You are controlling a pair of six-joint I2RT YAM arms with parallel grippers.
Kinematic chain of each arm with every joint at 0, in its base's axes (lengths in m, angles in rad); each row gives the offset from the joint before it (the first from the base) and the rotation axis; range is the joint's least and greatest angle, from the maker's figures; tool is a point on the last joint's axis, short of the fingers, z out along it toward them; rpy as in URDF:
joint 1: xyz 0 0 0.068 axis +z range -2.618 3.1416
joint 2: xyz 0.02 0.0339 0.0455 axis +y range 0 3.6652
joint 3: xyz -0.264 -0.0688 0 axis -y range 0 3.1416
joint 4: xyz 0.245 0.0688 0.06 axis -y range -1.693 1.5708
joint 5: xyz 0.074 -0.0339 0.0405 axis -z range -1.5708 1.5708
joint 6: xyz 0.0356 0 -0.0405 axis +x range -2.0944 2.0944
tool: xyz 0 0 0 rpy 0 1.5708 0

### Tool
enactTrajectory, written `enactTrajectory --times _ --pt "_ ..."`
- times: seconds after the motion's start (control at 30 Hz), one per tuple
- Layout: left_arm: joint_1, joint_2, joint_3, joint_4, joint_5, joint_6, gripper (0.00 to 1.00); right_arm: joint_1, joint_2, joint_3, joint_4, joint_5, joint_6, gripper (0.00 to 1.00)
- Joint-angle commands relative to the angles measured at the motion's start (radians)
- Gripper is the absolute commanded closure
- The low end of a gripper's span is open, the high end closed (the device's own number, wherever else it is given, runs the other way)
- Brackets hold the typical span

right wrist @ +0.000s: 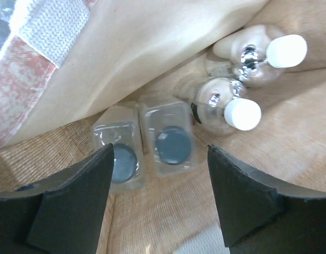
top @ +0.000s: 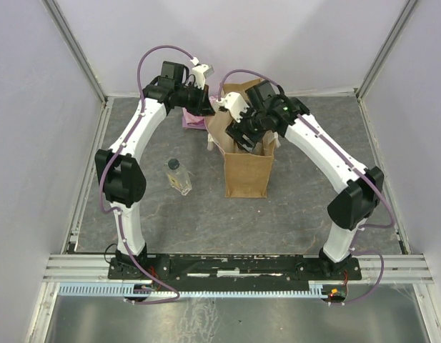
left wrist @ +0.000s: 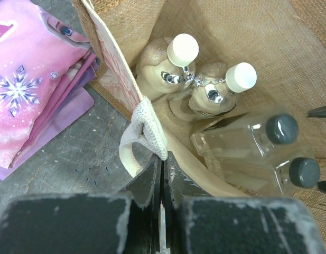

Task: Place the personal care products into the canvas bag

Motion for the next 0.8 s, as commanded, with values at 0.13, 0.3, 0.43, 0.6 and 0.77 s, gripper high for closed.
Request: enactTrajectory --times 0.13,0.3,0.43,0.6,0.77 --pt "0.004 0.03 0.05 0.004 0.044 0.027 0.97 0.095 -0.128 0.083 0.034 0.113 0.024 0.17" --pt "0.004 0.025 0.046 0.003 0.041 0.031 0.97 0.184 -0.148 0.115 0.06 0.139 0.071 0.15" --pt "0.004 0.021 0.045 0.003 0.047 0.031 0.97 0.256 -0.147 0.11 0.099 0.123 0.118 0.14" --pt "0.003 0.016 0.043 0.003 0.053 0.033 0.97 0.303 -0.154 0.007 0.25 0.034 0.216 0.12" --pt "0.003 0.012 0.041 0.004 0.058 0.038 0.97 0.327 -0.171 -0.17 0.5 -0.011 0.313 0.11"
